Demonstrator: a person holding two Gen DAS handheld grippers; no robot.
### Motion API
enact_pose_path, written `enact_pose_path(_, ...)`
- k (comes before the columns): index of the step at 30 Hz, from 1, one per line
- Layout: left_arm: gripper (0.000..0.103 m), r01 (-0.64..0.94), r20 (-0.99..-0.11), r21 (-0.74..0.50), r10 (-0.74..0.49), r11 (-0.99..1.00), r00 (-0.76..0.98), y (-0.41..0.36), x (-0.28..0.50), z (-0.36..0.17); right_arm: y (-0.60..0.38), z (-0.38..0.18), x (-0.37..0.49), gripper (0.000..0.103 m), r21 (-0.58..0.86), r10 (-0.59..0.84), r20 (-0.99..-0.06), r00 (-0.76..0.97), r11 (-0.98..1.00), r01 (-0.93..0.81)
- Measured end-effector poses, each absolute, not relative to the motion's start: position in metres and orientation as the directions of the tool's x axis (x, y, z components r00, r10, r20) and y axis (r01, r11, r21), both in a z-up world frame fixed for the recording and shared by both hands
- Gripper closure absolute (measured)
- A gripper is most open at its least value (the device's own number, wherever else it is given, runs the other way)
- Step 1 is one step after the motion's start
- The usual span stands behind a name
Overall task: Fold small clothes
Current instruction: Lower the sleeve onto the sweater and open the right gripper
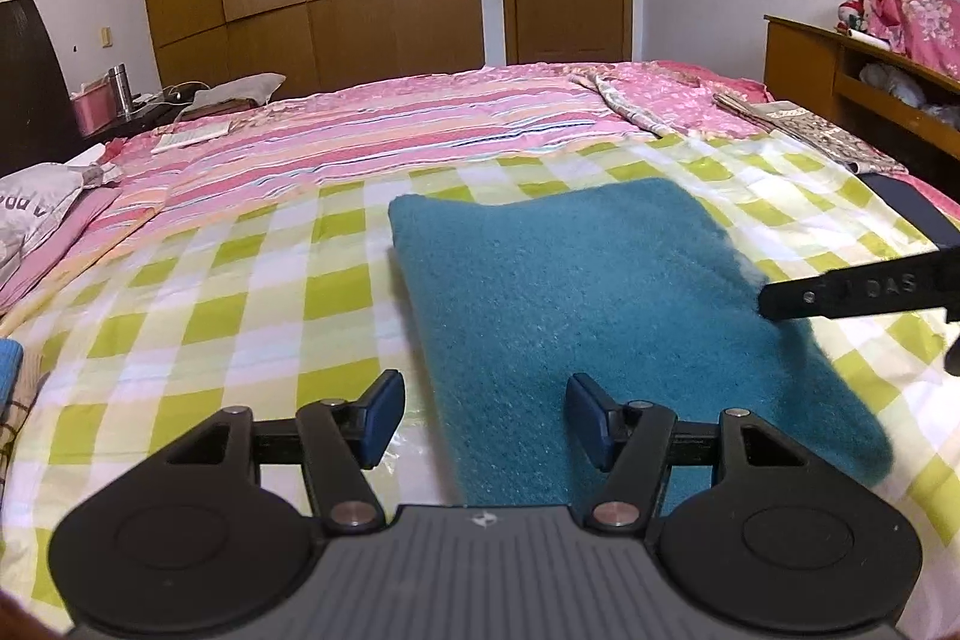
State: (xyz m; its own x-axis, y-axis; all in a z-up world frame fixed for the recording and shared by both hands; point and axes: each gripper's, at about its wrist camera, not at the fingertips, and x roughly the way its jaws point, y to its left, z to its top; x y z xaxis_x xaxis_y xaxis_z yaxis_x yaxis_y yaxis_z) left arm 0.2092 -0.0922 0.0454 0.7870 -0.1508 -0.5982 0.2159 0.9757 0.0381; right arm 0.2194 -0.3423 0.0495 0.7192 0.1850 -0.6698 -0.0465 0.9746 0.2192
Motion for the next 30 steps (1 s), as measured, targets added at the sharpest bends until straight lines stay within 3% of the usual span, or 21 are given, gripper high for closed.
enact_pose_path(2, 0.037, 0.210, -0.608, 0.021, -0.155, 0.977, 0.778, -0.091, 0.212, 0.044, -0.345, 0.049, 0.220, 0.055, 0.217, 0.182, -0.669, 0.721, 0.975, -0.045)
enact_pose_path(6, 0.035, 0.217, -0.642, 0.044, -0.139, 0.975, 0.754, -0.099, 0.217, 0.038, -0.345, 0.030, 0.229, 0.057, 0.193, 0.161, -0.719, 0.676, 0.981, -0.028)
enact_pose_path(18, 0.035, 0.210, -0.653, 0.082, -0.107, 0.974, 0.750, -0.105, 0.207, 0.042, -0.342, 0.049, 0.209, 0.056, 0.136, 0.124, -0.704, 0.699, 0.990, -0.038)
enact_pose_path(22, 0.035, 0.216, -0.659, 0.090, -0.105, 0.972, 0.745, -0.107, 0.208, 0.043, -0.345, 0.042, 0.213, 0.050, 0.155, 0.132, -0.723, 0.678, 0.988, -0.027)
enact_pose_path(24, 0.034, 0.222, -0.661, 0.086, -0.111, 0.971, 0.742, -0.107, 0.210, 0.043, -0.348, 0.040, 0.216, 0.043, 0.165, 0.137, -0.722, 0.678, 0.986, -0.024)
enact_pose_path(26, 0.031, 0.231, -0.666, 0.081, -0.120, 0.970, 0.737, -0.107, 0.213, 0.042, -0.351, 0.036, 0.219, 0.030, 0.157, 0.130, -0.727, 0.674, 0.987, -0.021)
enact_pose_path(30, 0.028, 0.246, -0.665, 0.041, -0.157, 0.969, 0.730, -0.104, 0.219, 0.040, -0.358, 0.026, 0.224, 0.030, 0.241, 0.197, -0.727, 0.658, 0.970, -0.024)
